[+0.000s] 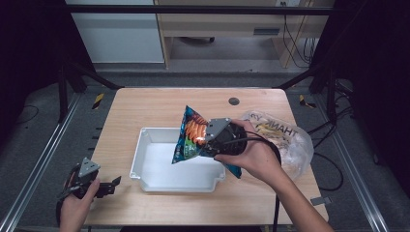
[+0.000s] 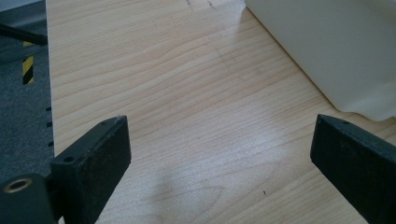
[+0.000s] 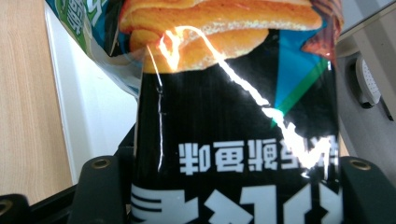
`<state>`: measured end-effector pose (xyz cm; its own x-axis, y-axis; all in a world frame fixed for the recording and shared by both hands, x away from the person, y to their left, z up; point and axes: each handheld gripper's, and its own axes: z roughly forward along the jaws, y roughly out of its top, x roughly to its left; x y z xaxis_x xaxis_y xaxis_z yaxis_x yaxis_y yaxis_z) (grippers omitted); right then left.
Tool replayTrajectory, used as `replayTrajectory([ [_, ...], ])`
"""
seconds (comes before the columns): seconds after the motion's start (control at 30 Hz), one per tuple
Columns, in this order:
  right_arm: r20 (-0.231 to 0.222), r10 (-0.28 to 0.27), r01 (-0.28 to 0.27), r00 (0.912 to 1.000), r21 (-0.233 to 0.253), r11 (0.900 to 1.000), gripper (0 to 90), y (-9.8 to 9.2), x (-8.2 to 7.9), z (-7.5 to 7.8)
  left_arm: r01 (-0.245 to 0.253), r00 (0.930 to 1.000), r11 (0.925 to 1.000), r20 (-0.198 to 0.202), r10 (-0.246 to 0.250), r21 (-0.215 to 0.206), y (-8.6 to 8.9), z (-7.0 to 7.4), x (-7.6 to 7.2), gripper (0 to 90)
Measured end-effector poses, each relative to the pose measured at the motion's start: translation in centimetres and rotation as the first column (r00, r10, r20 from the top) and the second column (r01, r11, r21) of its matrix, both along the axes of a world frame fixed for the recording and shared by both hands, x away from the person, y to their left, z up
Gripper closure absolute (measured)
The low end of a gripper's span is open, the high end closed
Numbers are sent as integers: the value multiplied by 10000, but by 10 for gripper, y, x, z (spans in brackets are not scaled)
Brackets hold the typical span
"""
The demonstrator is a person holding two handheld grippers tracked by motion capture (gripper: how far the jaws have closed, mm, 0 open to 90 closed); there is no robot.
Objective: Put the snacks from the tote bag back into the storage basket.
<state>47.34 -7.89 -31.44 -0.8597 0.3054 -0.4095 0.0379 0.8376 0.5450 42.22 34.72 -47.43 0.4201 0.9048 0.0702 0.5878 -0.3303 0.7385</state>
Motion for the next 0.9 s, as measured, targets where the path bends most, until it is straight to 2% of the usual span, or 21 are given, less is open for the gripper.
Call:
replayTrajectory([
  [0.33, -112, 108, -109, 9999, -69, 9999, 376, 17, 8, -8, -36, 10000, 10000, 2, 36, -50, 1, 0, 0, 48],
  [0.9, -221, 494, -497, 9985, -120, 9987, 376, 42, 9, -16, -73, 10000, 9999, 11, 73, -126, 3, 1, 0, 48],
])
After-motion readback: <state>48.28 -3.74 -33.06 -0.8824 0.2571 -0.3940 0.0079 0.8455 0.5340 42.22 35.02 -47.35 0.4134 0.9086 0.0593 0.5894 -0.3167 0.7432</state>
